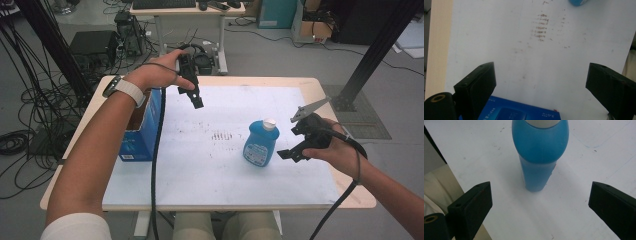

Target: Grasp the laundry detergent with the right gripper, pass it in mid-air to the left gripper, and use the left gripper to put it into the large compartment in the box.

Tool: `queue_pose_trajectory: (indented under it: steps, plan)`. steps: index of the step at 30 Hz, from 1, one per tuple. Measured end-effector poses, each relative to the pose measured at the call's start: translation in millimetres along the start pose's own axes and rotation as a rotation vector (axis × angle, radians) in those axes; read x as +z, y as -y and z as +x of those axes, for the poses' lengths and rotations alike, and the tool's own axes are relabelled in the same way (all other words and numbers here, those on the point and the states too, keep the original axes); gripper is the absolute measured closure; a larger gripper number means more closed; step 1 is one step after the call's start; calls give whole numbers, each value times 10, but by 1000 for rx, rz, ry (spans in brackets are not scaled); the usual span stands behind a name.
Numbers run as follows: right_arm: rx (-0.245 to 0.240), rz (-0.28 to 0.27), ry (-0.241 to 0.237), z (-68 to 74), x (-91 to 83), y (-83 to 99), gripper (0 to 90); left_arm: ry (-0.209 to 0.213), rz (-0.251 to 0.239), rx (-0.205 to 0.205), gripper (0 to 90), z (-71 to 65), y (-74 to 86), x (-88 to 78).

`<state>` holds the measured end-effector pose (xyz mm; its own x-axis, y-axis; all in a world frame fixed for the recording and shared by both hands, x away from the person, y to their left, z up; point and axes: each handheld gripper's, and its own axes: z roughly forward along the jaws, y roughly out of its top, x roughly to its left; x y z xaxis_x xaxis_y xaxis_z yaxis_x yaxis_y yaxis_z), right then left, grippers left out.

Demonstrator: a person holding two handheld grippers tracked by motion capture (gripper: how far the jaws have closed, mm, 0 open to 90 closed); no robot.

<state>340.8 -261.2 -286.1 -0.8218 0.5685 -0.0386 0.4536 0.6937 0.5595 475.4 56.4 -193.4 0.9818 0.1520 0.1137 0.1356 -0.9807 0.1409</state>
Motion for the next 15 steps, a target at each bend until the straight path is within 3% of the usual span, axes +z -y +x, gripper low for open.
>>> queue_pose_trajectory:
  steps: [15]
  plan:
    - [13, -50, 2, 15, 67, 82, 55, 1, 0, -2, 96, -1, 14, -7]
